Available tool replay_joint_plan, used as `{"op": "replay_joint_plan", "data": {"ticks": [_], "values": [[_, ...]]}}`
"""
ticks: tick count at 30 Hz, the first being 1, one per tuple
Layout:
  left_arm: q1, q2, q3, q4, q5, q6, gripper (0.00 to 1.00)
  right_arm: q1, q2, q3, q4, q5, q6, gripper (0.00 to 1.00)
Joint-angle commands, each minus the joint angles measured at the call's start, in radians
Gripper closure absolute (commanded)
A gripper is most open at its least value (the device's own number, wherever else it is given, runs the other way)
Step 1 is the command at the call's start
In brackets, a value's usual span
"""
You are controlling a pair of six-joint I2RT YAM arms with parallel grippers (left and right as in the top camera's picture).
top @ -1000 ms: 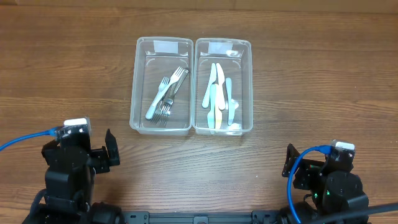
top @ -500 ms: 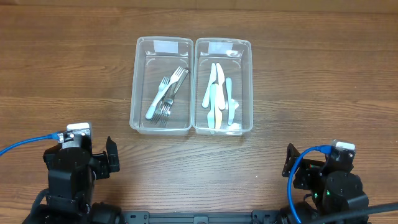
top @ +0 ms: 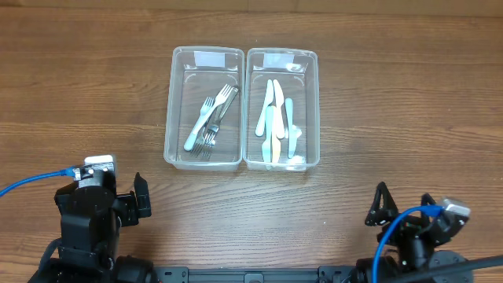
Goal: Pack container
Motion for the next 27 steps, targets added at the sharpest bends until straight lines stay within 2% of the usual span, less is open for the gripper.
{"op": "replay_joint_plan", "data": {"ticks": [1,4,9,13,19,27], "values": [[0.003,-0.006,-0.006,0.003,-0.013,-0.017,0.0,-0.014,-0.039,-0.149,0.142,-0.065,-0.006,0.0],[0.003,-0.006,-0.006,0.003,-0.013,-0.017,0.0,-0.016,-0.043,-0.233,0.33,-0.071,-0.052,0.0],[0.003,-0.006,-0.006,0.003,-0.013,-0.017,0.0,-0.017,-0.043,-0.373,0.642,-0.068,-0.207,0.0],[0.003,-0.006,-0.006,0.003,-0.013,-0.017,0.0,-0.031,-0.044,-0.488,0.82,-0.051,-0.24,0.0],[0.003,-0.006,-0.006,0.003,-0.013,-0.017,0.0,-0.063,-0.045,-0.633,0.905,-0.061,-0.24,0.0],[0.003,-0.006,-0.006,0.003,-0.013,-0.017,0.0,-0.061,-0.045,-0.642,0.881,-0.068,-0.24,0.0]]}}
